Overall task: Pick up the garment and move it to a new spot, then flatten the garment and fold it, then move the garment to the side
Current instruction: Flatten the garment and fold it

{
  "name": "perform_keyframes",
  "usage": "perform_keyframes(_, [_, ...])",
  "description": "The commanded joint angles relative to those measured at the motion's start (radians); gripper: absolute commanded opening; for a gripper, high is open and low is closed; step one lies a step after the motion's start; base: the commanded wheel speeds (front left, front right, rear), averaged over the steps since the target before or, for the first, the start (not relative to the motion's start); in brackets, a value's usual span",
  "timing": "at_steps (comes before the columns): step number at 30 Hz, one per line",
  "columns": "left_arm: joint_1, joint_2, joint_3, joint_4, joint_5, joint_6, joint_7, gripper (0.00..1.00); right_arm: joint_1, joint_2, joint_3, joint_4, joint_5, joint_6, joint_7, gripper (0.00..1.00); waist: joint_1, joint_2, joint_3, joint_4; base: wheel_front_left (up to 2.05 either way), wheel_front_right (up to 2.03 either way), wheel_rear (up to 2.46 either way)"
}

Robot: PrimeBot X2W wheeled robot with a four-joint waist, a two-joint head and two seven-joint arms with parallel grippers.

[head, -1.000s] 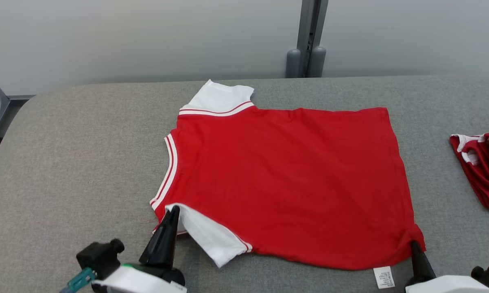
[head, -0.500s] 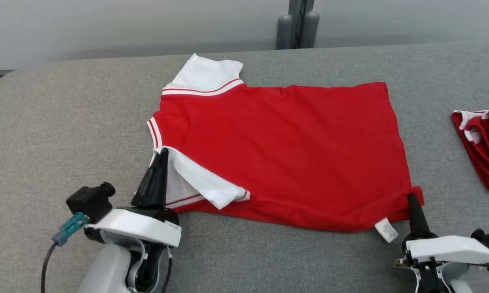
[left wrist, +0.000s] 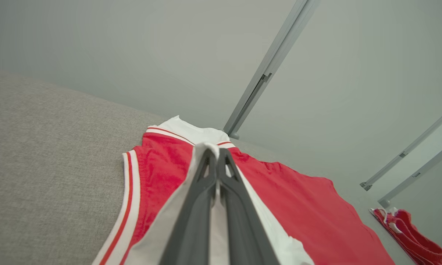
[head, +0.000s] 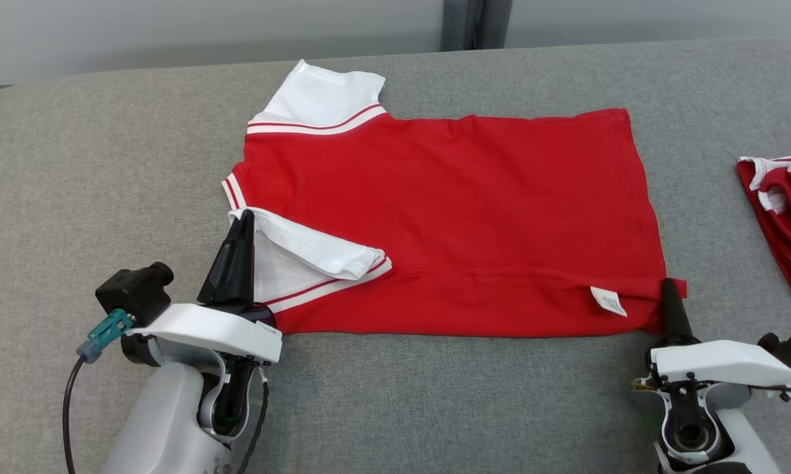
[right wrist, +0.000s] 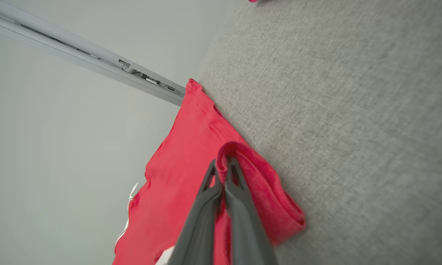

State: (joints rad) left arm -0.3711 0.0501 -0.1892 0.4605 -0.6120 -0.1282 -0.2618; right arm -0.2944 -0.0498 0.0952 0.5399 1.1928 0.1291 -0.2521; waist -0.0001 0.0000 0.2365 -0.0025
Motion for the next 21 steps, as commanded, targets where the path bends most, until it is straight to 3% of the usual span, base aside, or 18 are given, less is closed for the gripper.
perform_keyframes(1, [-0.024,0.004,0.014,0.013,0.017,-0.003,-0.004,0.0,-0.026,-0.002,0.005,0.024,-0.002,0.003,-0.004,0.0,0.0001,0.0,0.007,-0.004,0.0,0.0,0.0])
perform_keyframes(5, [-0.036,0.003,0.019,0.025,0.022,-0.003,-0.004,0.0,-0.054,-0.002,0.012,0.043,-0.02,0.003,-0.007,0.04,0.0001,0.0,0.013,-0.007,0.0,0.0,0.0])
perform_keyframes(6, [-0.037,0.003,0.018,0.03,0.022,-0.003,-0.004,0.0,-0.061,-0.001,0.013,0.048,-0.02,0.003,-0.008,0.15,0.0001,0.0,0.013,-0.007,0.0,0.0,0.0])
perform_keyframes(8, [-0.043,0.003,0.014,0.04,0.023,-0.003,-0.004,0.0,-0.073,0.0,0.023,0.052,-0.031,0.003,-0.009,0.6,0.0001,0.0,0.014,-0.006,0.0,0.0,0.0])
perform_keyframes(9, [-0.048,0.003,0.015,0.044,0.022,-0.003,-0.004,0.09,-0.077,-0.001,0.025,0.052,-0.039,0.003,-0.01,0.93,0.0001,0.0,0.013,-0.005,0.0,0.0,0.0])
perform_keyframes(10, [-0.053,0.003,0.019,0.047,0.021,-0.001,-0.003,0.28,-0.08,-0.002,0.024,0.054,-0.045,0.003,-0.011,1.0,0.0001,0.0,0.013,-0.004,0.0,0.0,0.0])
perform_keyframes(11, [-0.057,0.004,0.024,0.049,0.02,0.004,-0.003,0.44,-0.083,-0.002,0.022,0.054,-0.05,0.003,-0.012,1.0,0.0001,0.0,0.012,-0.003,0.0,0.0,0.0])
perform_keyframes(12, [-0.058,0.003,0.025,0.051,0.019,0.004,-0.003,0.78,-0.086,-0.004,0.019,0.049,-0.055,0.003,-0.013,1.0,0.0001,0.0,0.011,-0.003,0.0,0.0,0.0])
perform_keyframes(13, [-0.058,0.003,0.024,0.056,0.02,0.004,-0.003,1.0,-0.087,-0.005,0.017,0.042,-0.066,0.003,-0.013,1.0,0.0001,0.0,0.01,-0.002,0.0,0.0,0.0])
perform_keyframes(21, [-0.071,0.004,-0.023,0.053,0.011,-0.001,-0.003,1.0,-0.053,-0.008,-0.042,-0.058,-0.194,0.003,-0.014,1.0,0.0001,0.0,-0.004,0.0,0.0,0.0,0.0])
